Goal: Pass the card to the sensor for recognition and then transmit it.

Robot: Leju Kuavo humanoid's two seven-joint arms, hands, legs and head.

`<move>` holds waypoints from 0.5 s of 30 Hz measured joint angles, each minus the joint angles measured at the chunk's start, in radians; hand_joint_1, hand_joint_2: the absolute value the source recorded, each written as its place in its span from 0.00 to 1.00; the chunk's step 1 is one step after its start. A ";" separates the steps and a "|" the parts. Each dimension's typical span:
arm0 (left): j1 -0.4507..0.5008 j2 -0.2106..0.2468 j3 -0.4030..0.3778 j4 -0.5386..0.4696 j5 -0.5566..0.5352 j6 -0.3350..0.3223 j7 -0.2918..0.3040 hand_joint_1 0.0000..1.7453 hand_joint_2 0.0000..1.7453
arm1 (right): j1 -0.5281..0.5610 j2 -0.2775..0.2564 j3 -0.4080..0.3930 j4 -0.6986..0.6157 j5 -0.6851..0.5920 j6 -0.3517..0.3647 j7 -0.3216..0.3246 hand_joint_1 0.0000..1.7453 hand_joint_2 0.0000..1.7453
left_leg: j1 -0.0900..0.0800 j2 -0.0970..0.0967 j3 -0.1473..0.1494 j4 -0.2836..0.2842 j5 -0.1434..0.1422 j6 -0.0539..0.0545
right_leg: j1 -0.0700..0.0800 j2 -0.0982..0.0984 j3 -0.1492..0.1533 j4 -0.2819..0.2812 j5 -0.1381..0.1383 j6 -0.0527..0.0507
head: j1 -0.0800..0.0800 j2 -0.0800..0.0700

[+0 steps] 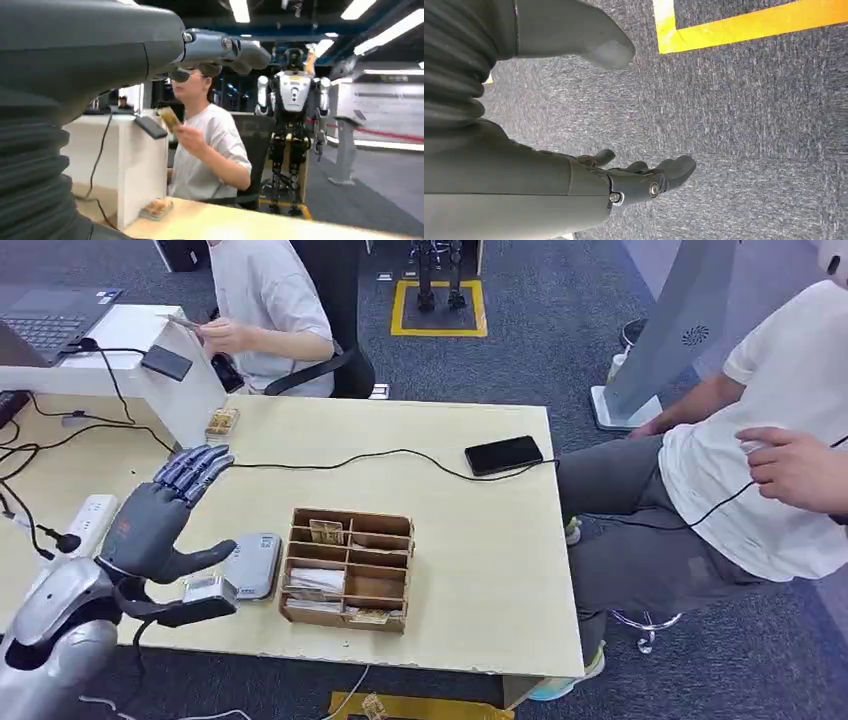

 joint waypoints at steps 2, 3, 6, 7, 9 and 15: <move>0.031 0.030 -0.004 -0.035 -0.010 0.009 -0.001 0.00 1.00 | 0.000 0.000 -0.009 0.000 0.000 0.000 -0.003 0.00 1.00 | 0.000 0.000 0.000 0.000 0.000 0.000 | 0.000 0.000 0.000 0.000 0.000 0.000 | 0.000 0.000; 0.045 0.043 -0.007 -0.050 -0.015 0.014 -0.002 0.00 1.00 | 0.001 0.000 -0.013 0.000 0.000 0.000 -0.003 0.00 1.00 | 0.000 0.000 0.000 0.000 0.000 0.000 | 0.000 0.000 0.000 0.000 0.000 0.000 | 0.000 0.000; 0.091 0.077 -0.026 -0.074 -0.093 0.022 0.010 0.00 1.00 | 0.001 0.000 -0.023 0.000 0.001 0.000 -0.004 0.00 1.00 | 0.000 0.000 0.000 0.000 0.000 0.000 | 0.000 0.000 0.000 0.000 0.000 0.000 | 0.000 0.000; 0.102 0.092 -0.036 -0.076 -0.134 0.026 0.020 0.00 1.00 | 0.001 0.000 -0.027 0.000 0.003 0.000 -0.002 0.00 1.00 | 0.000 0.000 0.000 0.000 0.000 0.000 | 0.000 0.000 0.000 0.000 0.000 0.000 | 0.000 0.000; 0.118 0.132 -0.059 -0.078 -0.194 0.026 0.041 0.00 1.00 | 0.001 0.000 -0.035 -0.001 0.007 0.000 0.001 0.00 1.00 | 0.000 0.000 0.000 0.000 0.000 0.000 | 0.000 -0.001 0.000 0.000 0.000 0.000 | 0.000 0.000; 0.111 0.178 -0.136 -0.074 -0.204 -0.016 0.064 0.00 1.00 | 0.003 0.000 -0.048 -0.004 0.024 0.000 0.016 0.00 1.00 | 0.000 -0.001 0.000 0.000 0.000 0.000 | 0.000 -0.001 0.000 0.000 0.000 0.000 | 0.000 0.000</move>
